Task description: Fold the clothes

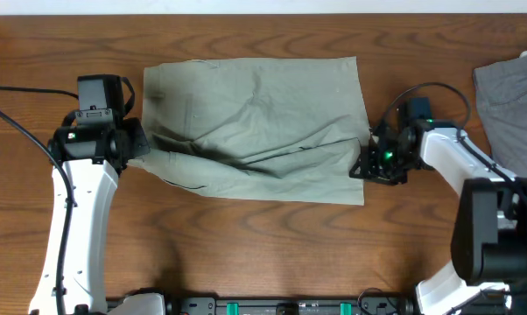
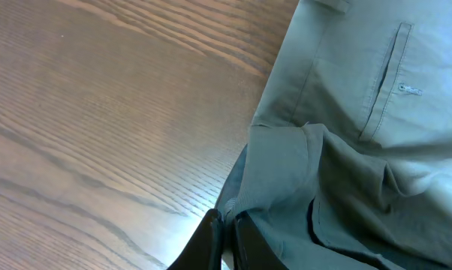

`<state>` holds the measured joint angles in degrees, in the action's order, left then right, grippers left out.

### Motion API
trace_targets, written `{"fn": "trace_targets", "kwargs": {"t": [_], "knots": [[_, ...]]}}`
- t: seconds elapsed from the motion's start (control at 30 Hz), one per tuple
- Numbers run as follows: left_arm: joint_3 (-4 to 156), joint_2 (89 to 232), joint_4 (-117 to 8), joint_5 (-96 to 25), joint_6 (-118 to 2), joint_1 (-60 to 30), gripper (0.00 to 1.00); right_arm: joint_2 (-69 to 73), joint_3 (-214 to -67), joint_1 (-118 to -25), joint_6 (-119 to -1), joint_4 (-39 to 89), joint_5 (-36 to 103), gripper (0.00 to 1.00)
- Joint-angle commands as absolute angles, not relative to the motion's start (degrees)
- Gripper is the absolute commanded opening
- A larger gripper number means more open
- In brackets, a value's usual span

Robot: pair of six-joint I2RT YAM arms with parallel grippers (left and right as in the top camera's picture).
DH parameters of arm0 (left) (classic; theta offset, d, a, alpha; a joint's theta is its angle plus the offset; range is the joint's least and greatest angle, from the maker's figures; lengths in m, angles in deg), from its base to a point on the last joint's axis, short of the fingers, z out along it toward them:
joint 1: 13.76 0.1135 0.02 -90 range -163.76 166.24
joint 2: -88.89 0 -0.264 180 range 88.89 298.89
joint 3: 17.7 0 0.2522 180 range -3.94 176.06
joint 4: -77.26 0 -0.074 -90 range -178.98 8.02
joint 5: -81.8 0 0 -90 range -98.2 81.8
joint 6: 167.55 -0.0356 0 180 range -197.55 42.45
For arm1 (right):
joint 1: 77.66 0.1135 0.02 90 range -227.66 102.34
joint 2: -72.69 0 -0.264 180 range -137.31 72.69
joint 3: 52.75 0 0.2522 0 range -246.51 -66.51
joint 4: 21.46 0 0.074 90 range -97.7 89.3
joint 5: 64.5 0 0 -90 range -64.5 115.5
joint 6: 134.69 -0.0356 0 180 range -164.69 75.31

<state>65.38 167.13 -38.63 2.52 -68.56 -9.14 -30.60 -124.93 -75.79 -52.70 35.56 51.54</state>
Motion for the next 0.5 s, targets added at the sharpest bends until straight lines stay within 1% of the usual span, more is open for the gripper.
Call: {"fn": "trace_targets", "kwargs": {"t": [0.0,0.03,0.1,0.3,0.47], "knots": [[66.5,167.2,-38.7,3.4,-68.7,-8.9,0.08,-31.5,-124.8,-74.9,-51.9,34.7,53.5,0.30],[66.5,167.2,-38.7,3.4,-68.7,-8.9,0.08,-31.5,-124.8,-74.7,-51.8,34.4,54.1,0.23],[66.5,167.2,-38.7,3.4,-68.7,-8.9,0.08,-31.5,-124.8,-74.5,-51.8,34.2,54.9,0.17],[66.5,167.2,-38.7,3.4,-68.7,-8.9,0.08,-31.4,-124.8,-74.4,-51.8,34.4,55.0,0.02],[66.5,167.2,-38.7,3.4,-68.7,-8.9,0.08,-26.6,-125.2,-74.9,-49.2,34.5,56.2,0.02]]}}
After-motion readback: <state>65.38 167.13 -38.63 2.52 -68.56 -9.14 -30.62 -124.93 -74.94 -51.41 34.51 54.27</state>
